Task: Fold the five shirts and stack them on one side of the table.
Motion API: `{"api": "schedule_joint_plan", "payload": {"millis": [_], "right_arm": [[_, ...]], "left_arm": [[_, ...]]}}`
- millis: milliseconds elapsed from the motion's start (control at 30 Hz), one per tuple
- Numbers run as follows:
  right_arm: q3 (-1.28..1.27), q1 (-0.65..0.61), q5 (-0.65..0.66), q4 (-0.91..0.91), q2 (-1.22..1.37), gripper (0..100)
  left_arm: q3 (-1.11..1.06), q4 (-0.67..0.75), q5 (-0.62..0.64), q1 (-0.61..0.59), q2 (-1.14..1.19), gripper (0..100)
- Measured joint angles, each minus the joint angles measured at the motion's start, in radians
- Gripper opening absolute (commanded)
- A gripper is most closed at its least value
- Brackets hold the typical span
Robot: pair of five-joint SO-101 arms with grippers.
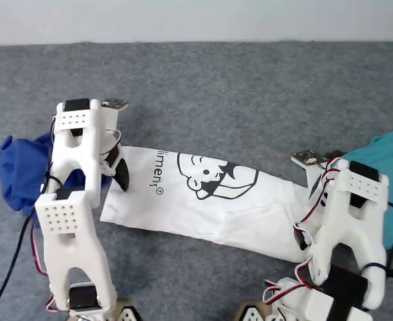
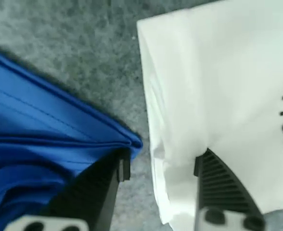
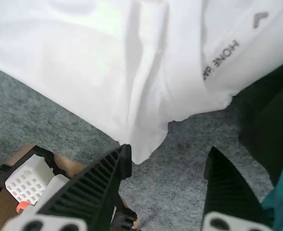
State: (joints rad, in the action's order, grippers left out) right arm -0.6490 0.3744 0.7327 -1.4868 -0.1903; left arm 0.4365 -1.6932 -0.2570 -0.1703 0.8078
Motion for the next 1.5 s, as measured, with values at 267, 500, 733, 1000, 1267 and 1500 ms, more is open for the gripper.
{"api": "schedule_joint_plan", "payload": {"millis": [267,500,733,1000,1267,1500], "right_arm": [[0.000,0.000,0.000,0.000,0.000,25.3],[0.000,0.000,0.000,0.000,0.000,25.3],[0.000,0.000,0.000,0.000,0.000,25.3],[0.000,0.000,0.000,0.000,0.000,25.3],[0.000,0.000,0.000,0.005,0.000,25.3],[-0.015,0.000,0.000,0.032,0.000,25.3]], "left_arm": [[0.003,-0.002,0.000,0.046,0.015,23],[0.003,-0.002,0.002,0.104,0.017,20],[0.003,-0.003,-0.003,0.120,0.018,1],[0.003,-0.005,-0.003,0.083,0.017,1],[0.046,-0.038,-0.003,-0.002,0.020,1],[0.051,-0.038,0.000,0.064,-0.046,1]]}}
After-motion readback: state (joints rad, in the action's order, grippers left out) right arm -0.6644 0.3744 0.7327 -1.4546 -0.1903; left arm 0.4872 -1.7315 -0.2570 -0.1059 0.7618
